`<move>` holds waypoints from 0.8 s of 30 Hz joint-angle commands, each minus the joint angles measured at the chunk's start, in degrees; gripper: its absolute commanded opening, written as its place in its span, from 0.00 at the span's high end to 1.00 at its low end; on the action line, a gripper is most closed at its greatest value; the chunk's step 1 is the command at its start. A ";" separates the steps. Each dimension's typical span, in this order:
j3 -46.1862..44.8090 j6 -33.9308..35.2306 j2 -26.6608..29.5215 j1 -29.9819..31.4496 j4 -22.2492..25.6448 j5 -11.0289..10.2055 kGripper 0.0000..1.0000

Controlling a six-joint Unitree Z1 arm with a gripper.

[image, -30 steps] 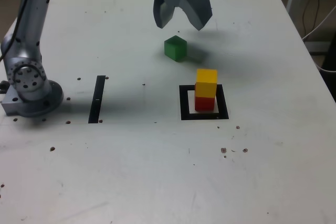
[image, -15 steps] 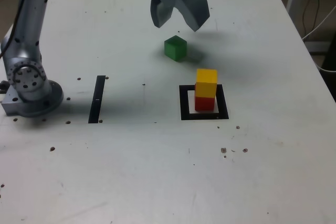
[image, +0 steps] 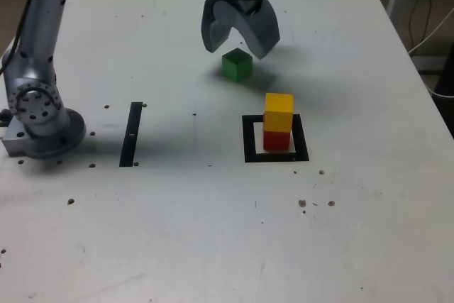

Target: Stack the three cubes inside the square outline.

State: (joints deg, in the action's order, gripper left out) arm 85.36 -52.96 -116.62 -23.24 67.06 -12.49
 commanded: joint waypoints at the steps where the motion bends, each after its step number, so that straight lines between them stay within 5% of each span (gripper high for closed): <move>1: -0.62 0.50 -0.70 0.53 -0.49 -0.22 0.02; 10: -1.00 2.34 -2.06 1.80 -1.31 -1.30 0.07; 24: -0.62 5.19 -2.74 3.01 -2.18 -2.31 0.36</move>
State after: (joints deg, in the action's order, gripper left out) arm 84.52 -48.15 -119.07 -20.55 65.00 -14.53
